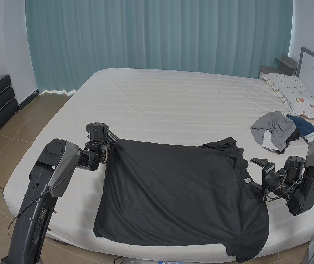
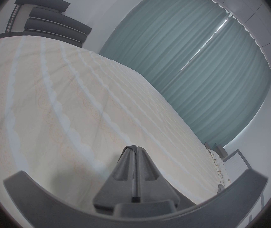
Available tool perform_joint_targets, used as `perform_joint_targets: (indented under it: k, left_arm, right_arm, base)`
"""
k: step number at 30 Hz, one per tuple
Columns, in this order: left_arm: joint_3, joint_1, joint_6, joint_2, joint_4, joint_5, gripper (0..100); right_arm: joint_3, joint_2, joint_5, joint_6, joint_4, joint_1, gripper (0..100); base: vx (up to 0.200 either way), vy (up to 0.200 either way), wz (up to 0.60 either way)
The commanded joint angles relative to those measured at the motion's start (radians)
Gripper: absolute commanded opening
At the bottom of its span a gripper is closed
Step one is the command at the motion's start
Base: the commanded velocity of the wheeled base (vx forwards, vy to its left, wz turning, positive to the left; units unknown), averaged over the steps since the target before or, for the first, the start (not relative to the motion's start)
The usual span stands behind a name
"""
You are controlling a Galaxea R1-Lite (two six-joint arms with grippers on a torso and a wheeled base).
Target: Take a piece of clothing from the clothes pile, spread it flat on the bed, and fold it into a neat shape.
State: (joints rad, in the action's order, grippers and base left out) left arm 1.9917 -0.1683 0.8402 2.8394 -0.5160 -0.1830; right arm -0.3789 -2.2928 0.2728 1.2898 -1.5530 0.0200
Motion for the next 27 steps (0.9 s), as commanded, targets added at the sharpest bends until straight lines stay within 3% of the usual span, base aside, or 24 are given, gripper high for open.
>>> perform_joint_targets:
  k: [1,27]
  left_arm:
    - [0.006,0.012,0.0,0.003,0.001,0.0,0]
    - [0.008,0.032,0.002,0.003,0.008,-0.026,0]
  right_arm:
    - [0.0,-0.002,0.0,0.0,-0.01,0.0,100]
    - [0.0,-0.004,-0.001,-0.001,-0.01,0.0,100]
  base:
    - [0.0,0.0,0.0]
    - [0.0,0.0,0.0]
